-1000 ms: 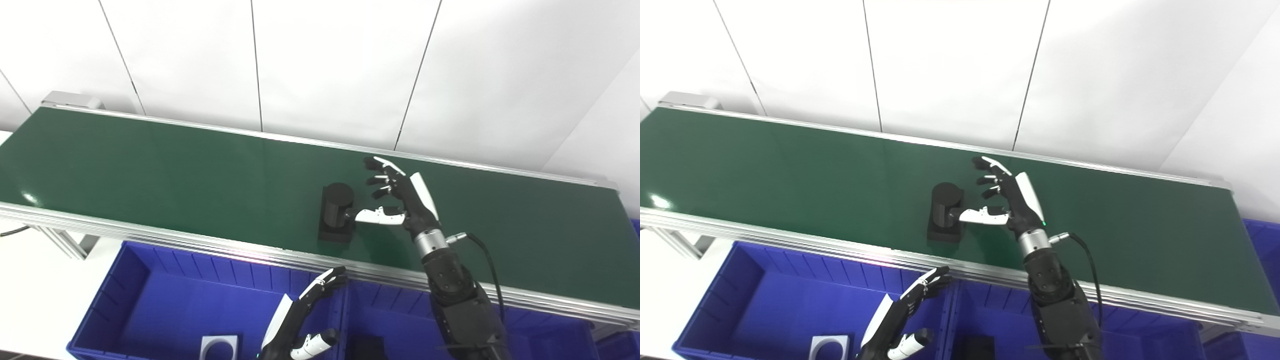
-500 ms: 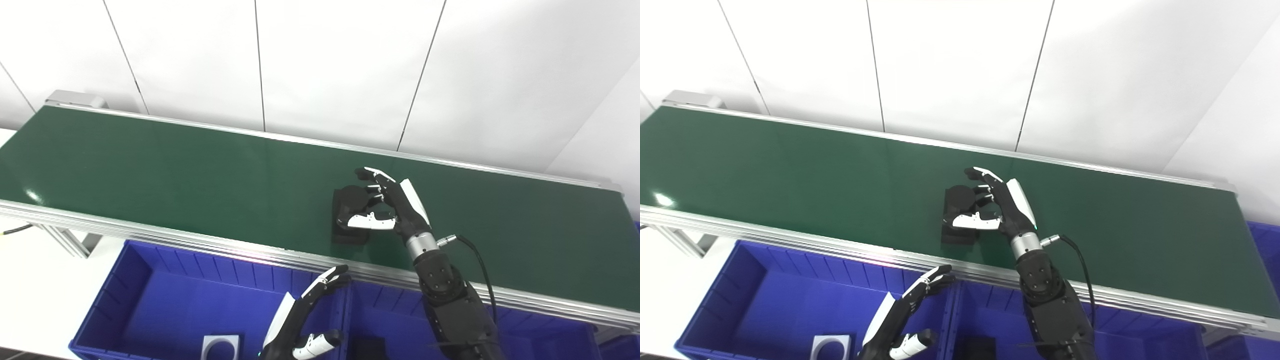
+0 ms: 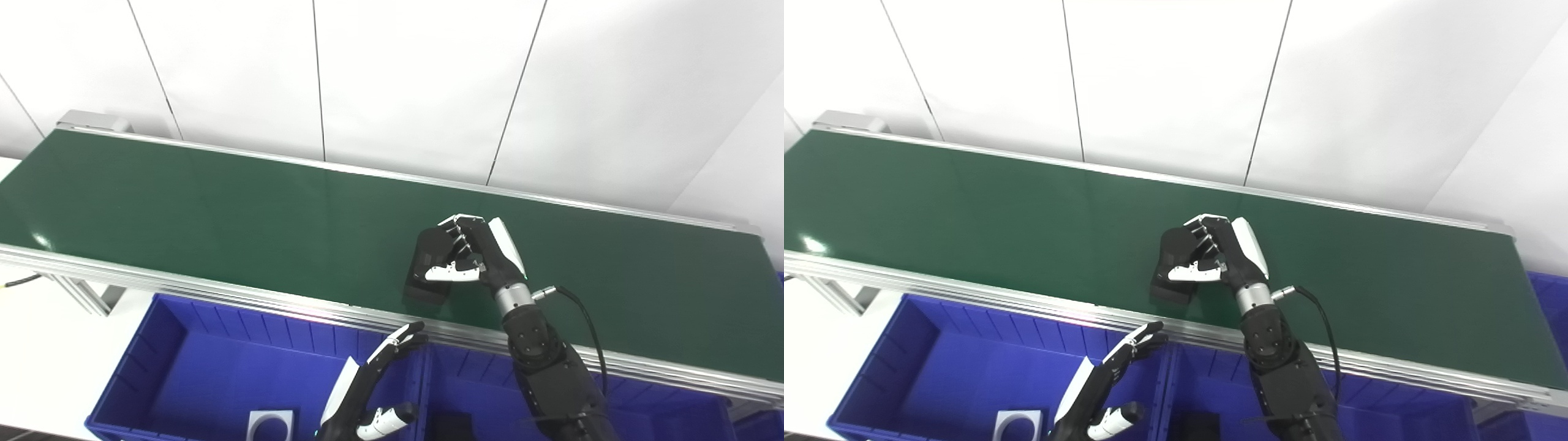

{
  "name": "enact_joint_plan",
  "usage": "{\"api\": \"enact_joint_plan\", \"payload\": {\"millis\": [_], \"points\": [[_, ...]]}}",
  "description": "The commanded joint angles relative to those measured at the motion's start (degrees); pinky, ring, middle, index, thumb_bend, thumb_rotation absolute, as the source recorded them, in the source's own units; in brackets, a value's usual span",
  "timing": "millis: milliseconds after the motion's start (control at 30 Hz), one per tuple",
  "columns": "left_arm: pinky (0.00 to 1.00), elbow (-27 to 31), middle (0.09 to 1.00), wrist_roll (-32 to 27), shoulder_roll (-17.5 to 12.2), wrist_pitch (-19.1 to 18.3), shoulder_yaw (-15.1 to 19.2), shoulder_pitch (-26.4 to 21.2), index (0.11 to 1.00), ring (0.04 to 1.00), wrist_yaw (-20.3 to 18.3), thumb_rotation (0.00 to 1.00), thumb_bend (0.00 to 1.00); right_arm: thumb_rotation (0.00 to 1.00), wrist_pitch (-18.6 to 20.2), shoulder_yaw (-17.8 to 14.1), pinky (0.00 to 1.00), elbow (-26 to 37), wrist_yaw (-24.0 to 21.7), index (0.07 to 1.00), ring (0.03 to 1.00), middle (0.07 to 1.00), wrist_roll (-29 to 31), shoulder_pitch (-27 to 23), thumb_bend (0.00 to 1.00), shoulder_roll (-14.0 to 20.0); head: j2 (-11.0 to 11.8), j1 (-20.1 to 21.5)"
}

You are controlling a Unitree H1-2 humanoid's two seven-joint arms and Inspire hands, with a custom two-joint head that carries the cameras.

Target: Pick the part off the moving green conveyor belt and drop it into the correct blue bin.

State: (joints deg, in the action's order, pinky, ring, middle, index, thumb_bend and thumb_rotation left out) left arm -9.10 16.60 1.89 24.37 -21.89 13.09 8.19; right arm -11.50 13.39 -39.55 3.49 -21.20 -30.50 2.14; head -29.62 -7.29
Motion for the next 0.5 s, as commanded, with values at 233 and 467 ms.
{"api": "enact_joint_plan", "payload": {"millis": [233,467], "points": [[0.85,1.63,0.842,0.21,2.74,2.2,-1.0,0.51,0.895,0.847,0.08,0.93,0.92,0.0,0.57,0.52,0.29,2.35,-0.35,0.497,0.361,0.461,-0.24,-0.95,0.53,0.26,-0.04,0.07],[0.86,1.75,0.844,-0.51,2.81,2.12,-0.87,0.54,0.898,0.856,-0.43,0.93,0.91,0.0,-0.19,0.33,0.29,4.21,-0.56,0.493,0.368,0.467,0.22,-0.17,0.53,0.3,-0.17,0.71]]}}
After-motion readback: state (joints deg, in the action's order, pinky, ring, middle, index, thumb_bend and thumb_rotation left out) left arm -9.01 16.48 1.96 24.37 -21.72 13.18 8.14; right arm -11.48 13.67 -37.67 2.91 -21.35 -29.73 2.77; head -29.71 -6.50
